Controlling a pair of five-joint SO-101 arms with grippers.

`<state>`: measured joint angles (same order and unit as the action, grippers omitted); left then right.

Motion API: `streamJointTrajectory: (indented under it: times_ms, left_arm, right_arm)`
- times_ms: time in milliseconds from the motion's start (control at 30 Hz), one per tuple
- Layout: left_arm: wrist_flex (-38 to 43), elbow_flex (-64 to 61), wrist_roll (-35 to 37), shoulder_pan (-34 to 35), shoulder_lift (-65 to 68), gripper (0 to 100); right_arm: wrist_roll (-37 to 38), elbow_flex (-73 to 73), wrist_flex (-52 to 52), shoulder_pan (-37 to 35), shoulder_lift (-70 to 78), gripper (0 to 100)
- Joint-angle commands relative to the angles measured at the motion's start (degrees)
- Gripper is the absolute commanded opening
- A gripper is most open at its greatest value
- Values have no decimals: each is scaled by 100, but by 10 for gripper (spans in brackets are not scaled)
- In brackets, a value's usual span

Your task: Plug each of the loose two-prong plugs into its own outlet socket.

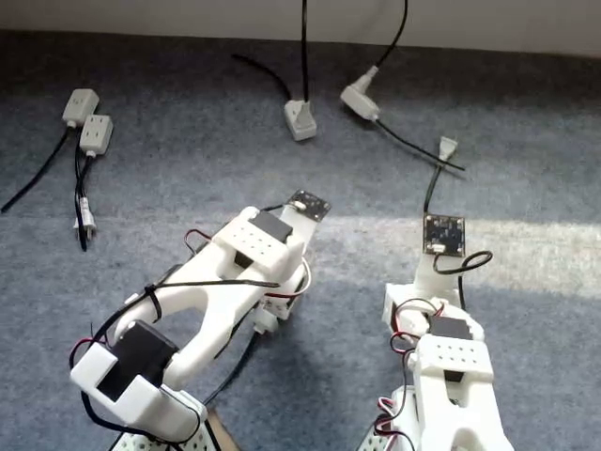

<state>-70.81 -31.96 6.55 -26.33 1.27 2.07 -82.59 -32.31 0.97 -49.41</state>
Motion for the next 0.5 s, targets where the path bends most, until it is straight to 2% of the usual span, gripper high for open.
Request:
streamJointTrajectory:
  times_ms: [0,200,267,467]
  left_arm:
    - [97,-4,-44,-31,-22,63]
    - [237,180,-35,-4,-84,36]
    - [211,585,-62,4,-66,16]
    - [193,2123,-220,242,-22,52]
  right_arm:
    - [0,13,84,-48,-75,220]
    - [0,13,75,-48,-75,220]
    - [0,13,75,-48,-75,220]
    - [0,13,75,-48,-75,220]
